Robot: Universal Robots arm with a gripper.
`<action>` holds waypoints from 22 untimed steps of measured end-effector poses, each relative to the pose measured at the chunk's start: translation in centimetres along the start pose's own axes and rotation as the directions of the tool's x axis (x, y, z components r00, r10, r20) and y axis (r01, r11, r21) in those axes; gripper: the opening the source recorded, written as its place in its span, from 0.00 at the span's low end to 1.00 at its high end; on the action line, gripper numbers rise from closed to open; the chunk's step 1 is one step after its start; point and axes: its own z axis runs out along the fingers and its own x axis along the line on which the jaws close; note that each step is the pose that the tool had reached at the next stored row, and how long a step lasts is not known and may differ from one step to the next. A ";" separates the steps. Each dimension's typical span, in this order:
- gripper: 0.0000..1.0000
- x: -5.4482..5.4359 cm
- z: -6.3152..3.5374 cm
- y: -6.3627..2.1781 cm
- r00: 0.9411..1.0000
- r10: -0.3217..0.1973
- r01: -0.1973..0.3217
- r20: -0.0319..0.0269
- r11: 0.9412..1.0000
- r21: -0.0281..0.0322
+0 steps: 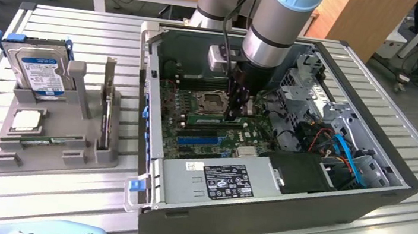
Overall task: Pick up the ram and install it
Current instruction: 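Insert the ram into the slot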
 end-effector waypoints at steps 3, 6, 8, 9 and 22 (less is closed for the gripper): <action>0.11 -0.1 0.18 -0.01 1.000 0.000 0.000 0.000 1.000 0.000; 0.11 -0.1 0.19 -0.01 1.000 -0.003 0.003 0.000 1.000 0.000; 0.11 -0.1 0.19 -0.01 1.000 -0.006 0.006 0.000 1.000 0.000; 0.11 -0.1 0.19 -0.01 1.000 -0.007 0.007 0.000 1.000 0.000; 0.11 -0.1 0.44 -0.02 1.000 -0.008 0.008 0.000 1.000 0.000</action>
